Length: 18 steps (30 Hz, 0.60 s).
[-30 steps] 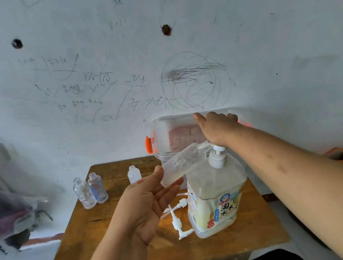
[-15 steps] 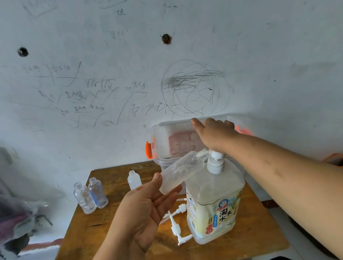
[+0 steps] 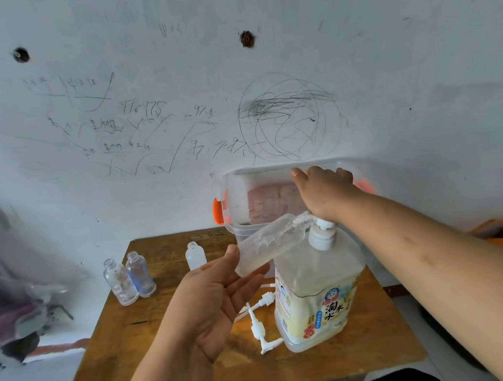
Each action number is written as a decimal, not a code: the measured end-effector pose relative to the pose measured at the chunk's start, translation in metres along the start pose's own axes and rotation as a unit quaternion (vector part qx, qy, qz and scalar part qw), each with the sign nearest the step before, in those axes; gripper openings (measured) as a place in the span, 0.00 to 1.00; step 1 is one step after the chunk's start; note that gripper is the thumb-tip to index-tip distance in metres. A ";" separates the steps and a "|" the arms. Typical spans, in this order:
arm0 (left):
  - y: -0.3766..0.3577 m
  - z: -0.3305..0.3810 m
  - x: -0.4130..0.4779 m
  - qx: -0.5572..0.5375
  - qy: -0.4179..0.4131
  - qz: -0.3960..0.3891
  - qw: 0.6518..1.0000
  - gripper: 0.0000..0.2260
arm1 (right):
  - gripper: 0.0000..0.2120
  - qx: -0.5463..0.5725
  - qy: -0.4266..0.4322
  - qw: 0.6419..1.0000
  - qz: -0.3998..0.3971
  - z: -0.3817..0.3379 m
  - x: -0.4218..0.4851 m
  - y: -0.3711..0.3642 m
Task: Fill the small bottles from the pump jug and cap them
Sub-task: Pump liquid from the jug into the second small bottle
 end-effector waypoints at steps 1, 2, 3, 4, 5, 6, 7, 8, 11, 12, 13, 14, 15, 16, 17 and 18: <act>0.001 -0.001 0.001 0.002 0.003 0.003 1.000 0.12 | 0.30 -0.009 0.003 1.000 0.002 0.000 0.001 -0.004; 0.003 -0.001 0.001 0.003 0.004 0.007 1.000 0.12 | 0.29 0.000 -0.002 1.000 0.001 0.000 0.000 -0.007; 0.004 -0.002 0.001 0.003 0.007 0.011 1.000 0.12 | 0.28 0.012 -0.012 1.000 0.000 0.000 -0.001 -0.010; 0.003 -0.002 0.000 0.004 0.007 0.013 1.000 0.12 | 0.28 0.027 -0.020 0.999 0.000 0.001 -0.001 -0.011; 0.003 -0.002 -0.001 0.004 0.006 0.015 1.000 0.12 | 0.28 0.037 -0.021 0.999 0.003 0.002 -0.001 -0.012; 0.003 -0.002 -0.002 0.006 0.004 0.018 1.000 0.12 | 0.28 0.042 -0.021 0.999 0.007 0.002 -0.001 -0.012; 0.003 -0.002 -0.004 0.007 0.002 0.021 1.000 0.12 | 0.26 0.045 -0.019 0.999 0.012 0.004 -0.001 -0.012; 0.002 -0.001 -0.005 0.008 0.000 0.022 1.000 0.12 | 0.24 0.046 -0.019 0.999 0.012 0.005 -0.001 -0.010; -0.001 0.002 -0.011 0.010 -0.009 0.021 1.000 0.10 | 0.32 0.083 -0.023 0.996 0.015 0.005 -0.001 0.001; -0.003 0.004 -0.012 0.014 -0.012 0.020 1.000 0.10 | 0.32 0.092 -0.026 0.995 0.028 0.004 0.000 0.008; -0.004 0.006 -0.013 0.017 -0.014 0.020 1.000 0.10 | 0.32 0.096 -0.026 0.994 0.040 0.002 -0.001 0.015; -0.004 0.006 -0.013 0.017 -0.015 0.022 1.000 0.10 | 0.31 0.085 -0.019 0.995 0.043 -0.001 -0.002 0.020; -0.005 0.007 -0.013 0.017 -0.016 0.022 0.999 0.10 | 0.30 0.072 -0.015 0.997 0.038 -0.004 -0.005 0.022; -0.005 0.008 -0.013 0.016 -0.015 0.021 1.000 0.10 | 0.27 0.055 -0.011 0.998 0.020 -0.006 -0.006 0.021; -0.005 0.008 -0.013 0.014 -0.014 0.018 1.000 0.10 | 0.24 0.029 -0.005 1.000 -0.004 -0.007 -0.006 0.016; -0.005 0.007 -0.012 0.012 -0.013 0.017 1.000 0.10 | 0.22 0.003 0.000 1.000 -0.024 -0.008 -0.006 0.011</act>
Point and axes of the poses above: each hand's wrist, its own x-axis towards the middle knuckle, its own y-axis out of the back of the hand, z = x × y, the point moved 8 cm from there along x, towards the middle knuckle, and after that the axes turned 3 degrees about x, right-handed, at the moved point
